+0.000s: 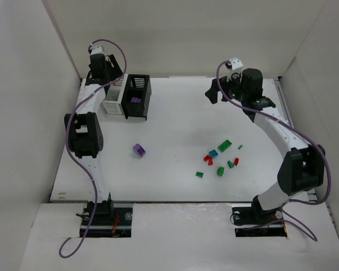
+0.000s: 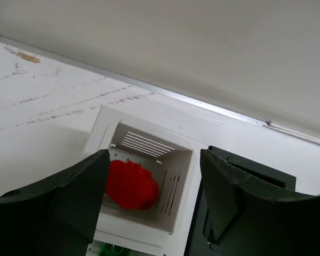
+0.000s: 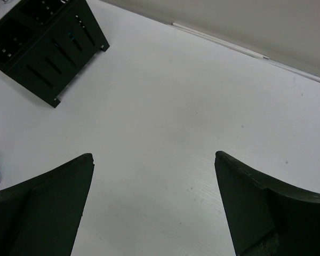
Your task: Sort the legos into containers by color
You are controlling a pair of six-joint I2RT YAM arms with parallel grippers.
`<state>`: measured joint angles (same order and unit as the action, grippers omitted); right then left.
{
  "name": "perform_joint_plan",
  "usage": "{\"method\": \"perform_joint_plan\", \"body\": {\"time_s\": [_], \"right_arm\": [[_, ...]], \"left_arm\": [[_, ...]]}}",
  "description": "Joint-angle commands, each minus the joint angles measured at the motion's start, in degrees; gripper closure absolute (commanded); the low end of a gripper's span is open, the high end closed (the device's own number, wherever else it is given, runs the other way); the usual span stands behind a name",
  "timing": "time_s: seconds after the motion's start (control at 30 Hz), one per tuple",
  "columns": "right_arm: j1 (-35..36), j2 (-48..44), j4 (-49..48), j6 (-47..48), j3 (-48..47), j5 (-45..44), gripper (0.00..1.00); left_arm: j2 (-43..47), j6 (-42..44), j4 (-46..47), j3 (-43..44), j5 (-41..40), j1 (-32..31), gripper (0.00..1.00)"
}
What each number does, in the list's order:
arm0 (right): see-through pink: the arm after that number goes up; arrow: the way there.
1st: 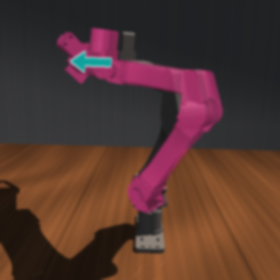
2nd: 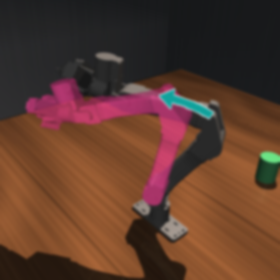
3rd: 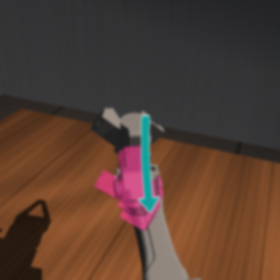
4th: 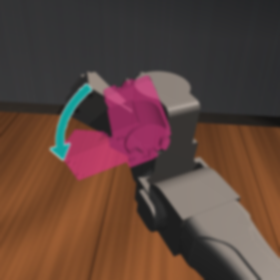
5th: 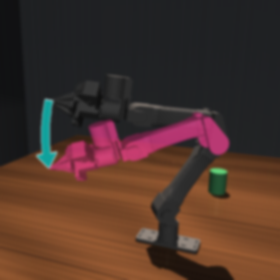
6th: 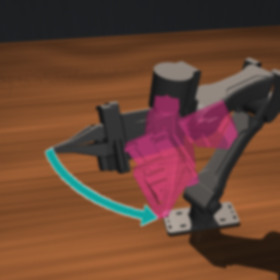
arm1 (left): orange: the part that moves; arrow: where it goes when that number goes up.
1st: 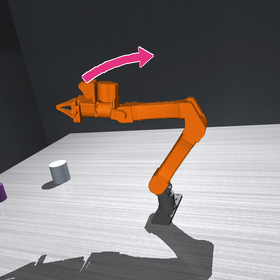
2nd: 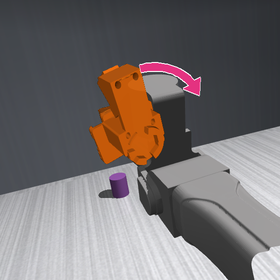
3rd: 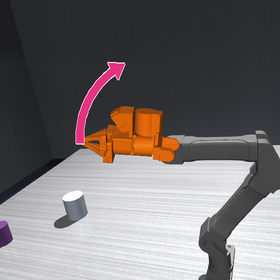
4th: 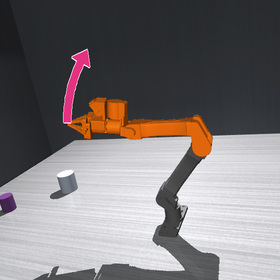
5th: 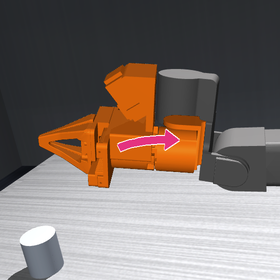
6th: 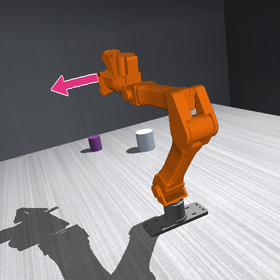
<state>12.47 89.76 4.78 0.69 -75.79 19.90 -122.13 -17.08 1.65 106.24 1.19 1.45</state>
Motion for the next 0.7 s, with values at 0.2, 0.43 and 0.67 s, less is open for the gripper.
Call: {"method": "perform_joint_plan", "body": {"time_s": [0.2, 0.43, 0.67], "right_arm": [[0.5, -2.8, 1.3, 2.1, 0.4, 0.1, 0.0], [3.1, -6.7, 2.5, 1.5, 4.6, -6.9, 0.0], [6.9, -6.7, 5.2, -0.9, 5.7, -13.9, 0.0]], "left_arm": [[11.1, -2.0, -4.5, -3.4, -1.3, -1.6, 0.22], [29.2, -15.0, -16.1, -23.7, -8.1, -7.4, 0.06], [44.2, -26.5, -23.9, -43.3, -13.5, -16.4, 0.13]]}}
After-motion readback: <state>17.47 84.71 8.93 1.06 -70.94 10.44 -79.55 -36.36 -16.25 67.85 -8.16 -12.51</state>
